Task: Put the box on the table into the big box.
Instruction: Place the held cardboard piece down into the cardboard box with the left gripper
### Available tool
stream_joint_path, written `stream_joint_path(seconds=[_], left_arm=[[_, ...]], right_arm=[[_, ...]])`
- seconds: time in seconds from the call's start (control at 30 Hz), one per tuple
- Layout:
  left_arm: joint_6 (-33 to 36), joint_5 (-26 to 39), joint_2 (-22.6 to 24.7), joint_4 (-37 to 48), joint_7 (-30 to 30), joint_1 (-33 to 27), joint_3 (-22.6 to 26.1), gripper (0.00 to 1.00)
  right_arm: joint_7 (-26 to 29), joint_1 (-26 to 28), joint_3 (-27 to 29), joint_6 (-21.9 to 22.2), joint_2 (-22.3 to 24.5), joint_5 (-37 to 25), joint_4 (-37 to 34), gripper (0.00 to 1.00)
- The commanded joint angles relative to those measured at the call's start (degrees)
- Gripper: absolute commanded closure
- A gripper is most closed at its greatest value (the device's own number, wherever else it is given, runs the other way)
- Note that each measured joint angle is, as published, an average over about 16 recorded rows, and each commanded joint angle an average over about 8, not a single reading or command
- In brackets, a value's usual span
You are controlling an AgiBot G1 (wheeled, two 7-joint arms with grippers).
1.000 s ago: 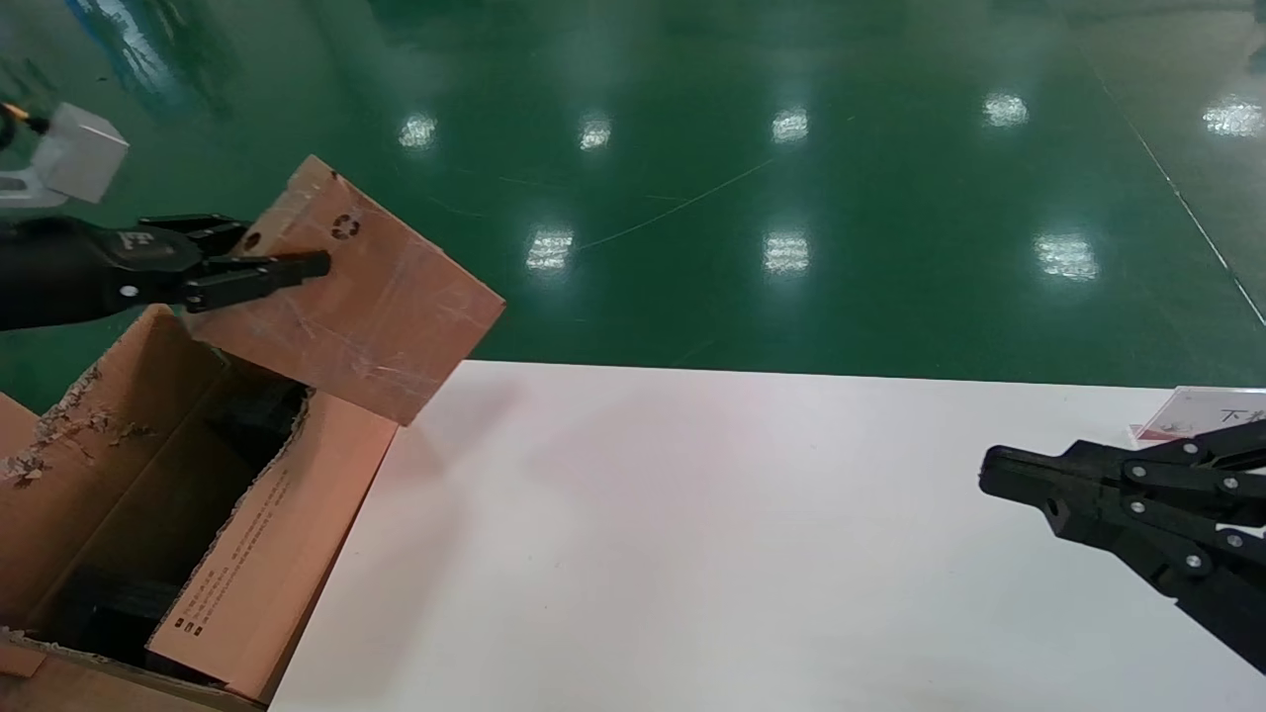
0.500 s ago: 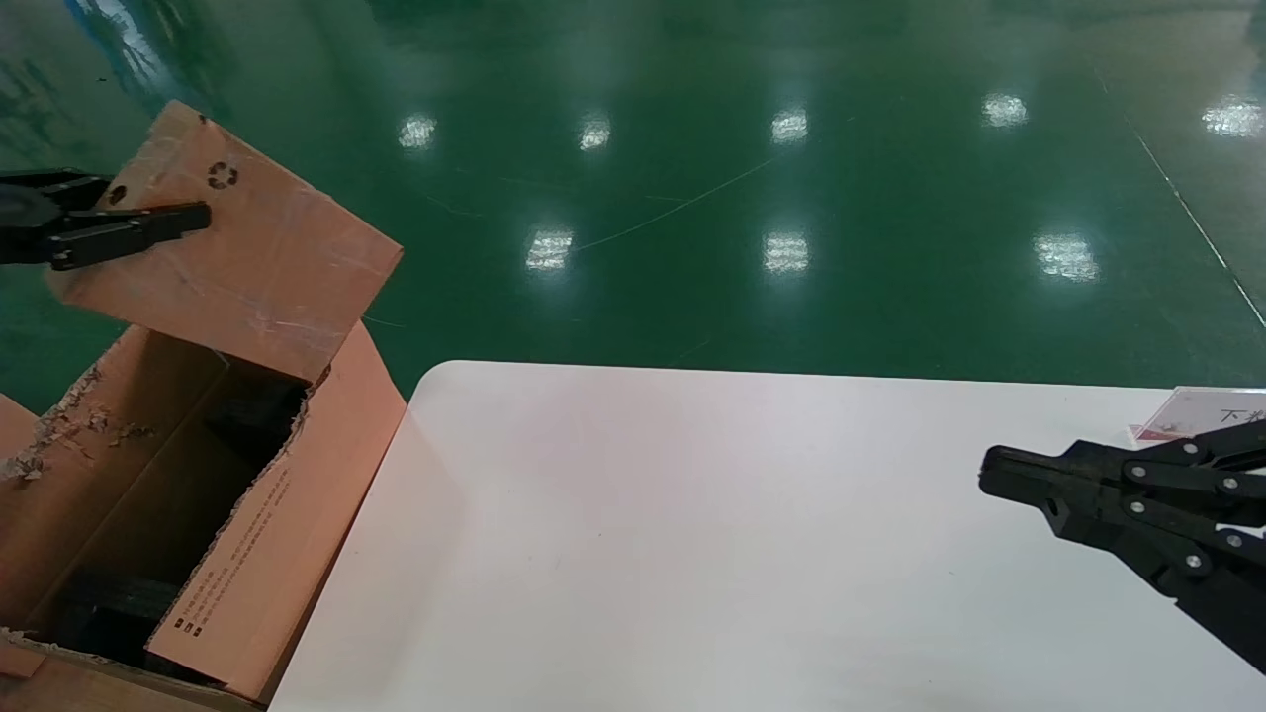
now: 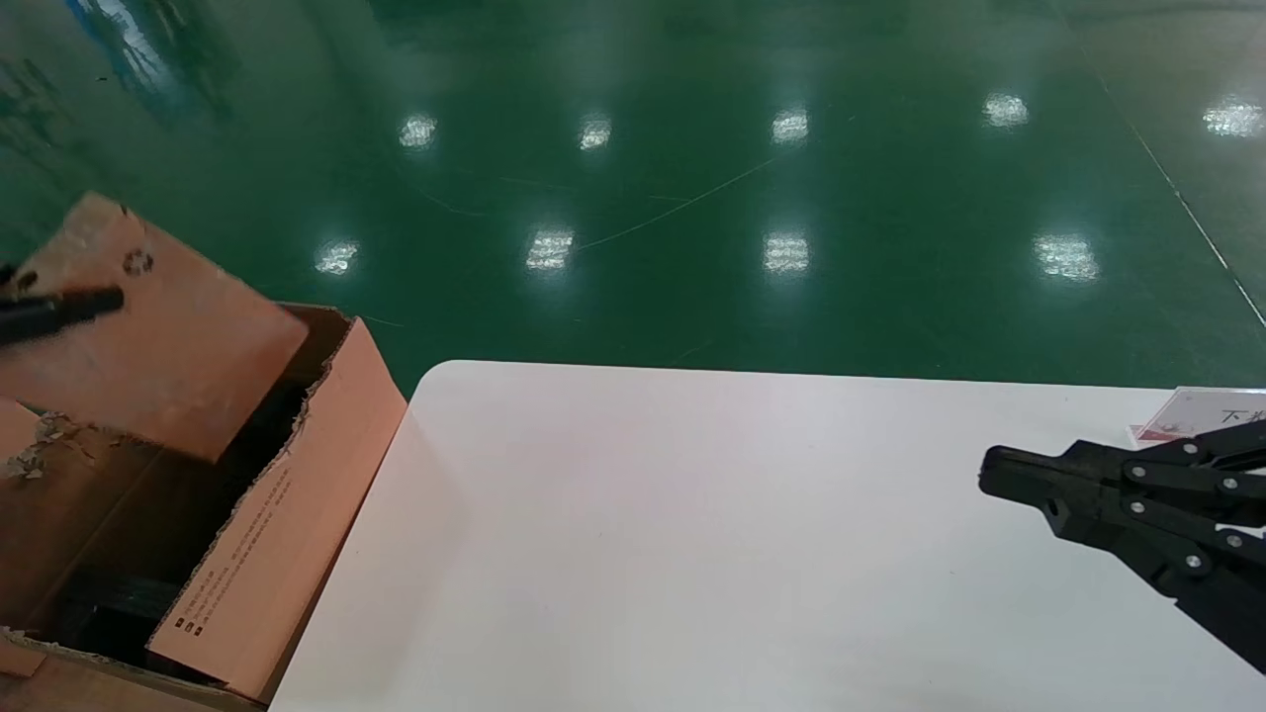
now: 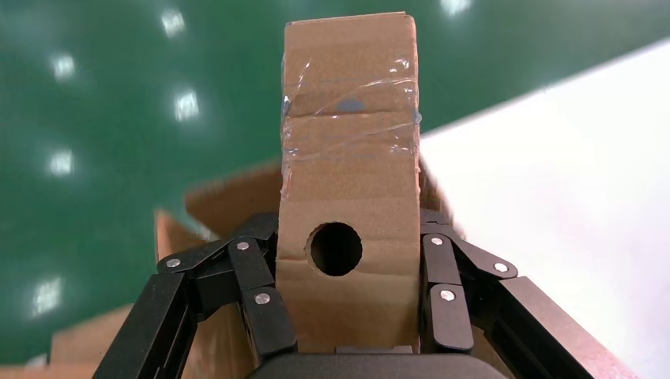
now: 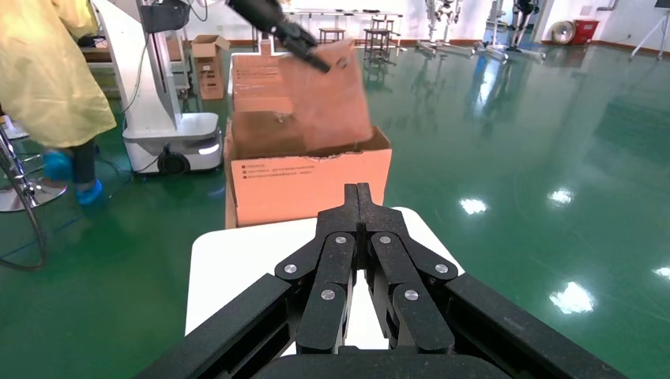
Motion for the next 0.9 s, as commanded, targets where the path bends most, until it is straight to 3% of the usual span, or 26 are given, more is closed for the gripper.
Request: stream_joint_path(seconds=[0.03,0.47,0.9], left_arm=[[-0.25,0.88,-0.40,0.13,0.28,1.22,0.65,1.00],[-12.15,-1.87,1.89,9.92,7.52,11.62,-1.03,1.00],[-20.37,-6.62,1.90,18.32,14.93,15.72,-4.51,1.00]], right_arm=[[0.00,0.00,0.00,0.00,0.00,0.00,0.00,1.00],[0.00,0.00,-0.01,0.00,0.00,0.00,0.00,1.00],[-0.01,0.00,-0.01,0.00,0.00,0.01,0.00,1.00]])
